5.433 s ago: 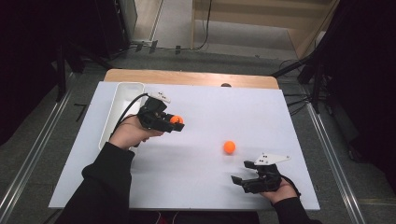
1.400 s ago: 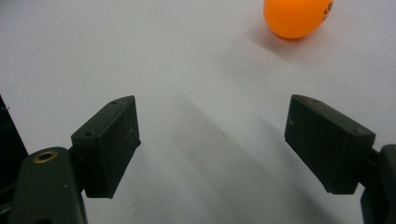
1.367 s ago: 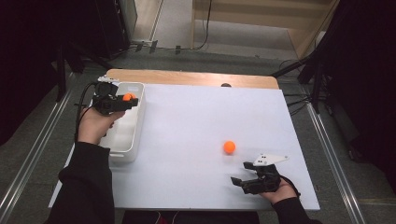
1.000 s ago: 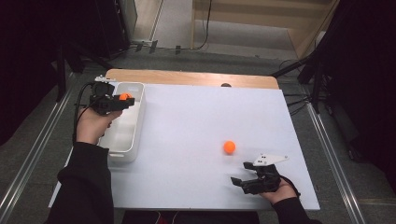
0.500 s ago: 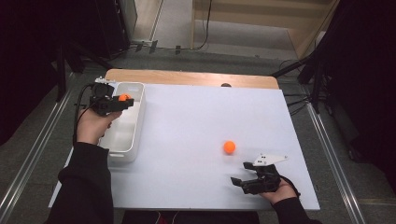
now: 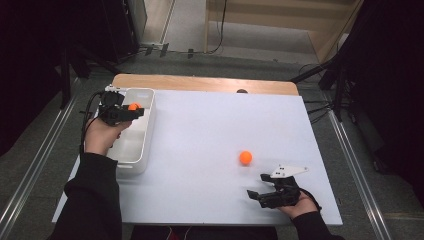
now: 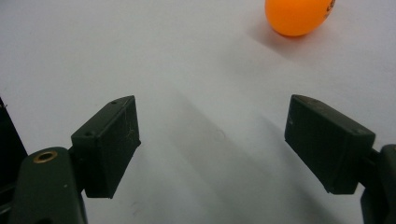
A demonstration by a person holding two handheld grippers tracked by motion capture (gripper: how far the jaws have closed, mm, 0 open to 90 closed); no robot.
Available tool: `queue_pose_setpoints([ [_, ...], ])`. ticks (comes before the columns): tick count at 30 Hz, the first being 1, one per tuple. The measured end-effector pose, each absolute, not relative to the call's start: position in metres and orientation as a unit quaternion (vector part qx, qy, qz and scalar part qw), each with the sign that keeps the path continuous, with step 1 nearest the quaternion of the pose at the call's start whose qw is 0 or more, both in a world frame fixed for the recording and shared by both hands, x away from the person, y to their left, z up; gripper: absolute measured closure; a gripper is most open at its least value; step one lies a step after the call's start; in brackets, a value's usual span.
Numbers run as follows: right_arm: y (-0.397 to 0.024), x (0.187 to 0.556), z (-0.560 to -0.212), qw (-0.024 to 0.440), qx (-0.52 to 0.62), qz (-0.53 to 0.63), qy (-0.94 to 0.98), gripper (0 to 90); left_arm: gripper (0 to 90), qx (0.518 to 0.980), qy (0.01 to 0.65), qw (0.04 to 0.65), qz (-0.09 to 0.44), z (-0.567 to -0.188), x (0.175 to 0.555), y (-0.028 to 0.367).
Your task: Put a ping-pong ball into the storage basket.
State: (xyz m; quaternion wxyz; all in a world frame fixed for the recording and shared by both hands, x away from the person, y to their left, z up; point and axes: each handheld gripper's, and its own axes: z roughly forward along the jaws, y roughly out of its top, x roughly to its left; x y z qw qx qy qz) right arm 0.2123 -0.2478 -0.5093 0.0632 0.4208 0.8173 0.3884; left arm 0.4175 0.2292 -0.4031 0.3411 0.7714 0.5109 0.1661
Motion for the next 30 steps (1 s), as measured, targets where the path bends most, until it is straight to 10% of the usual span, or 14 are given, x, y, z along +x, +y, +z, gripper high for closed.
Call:
queue_pose_setpoints([
  [30,-0.248,0.212,-0.509,0.063,0.421,0.388,0.817,16.4,49.9,0.782,0.512,0.321,0.155,-0.416,0.421,0.222],
])
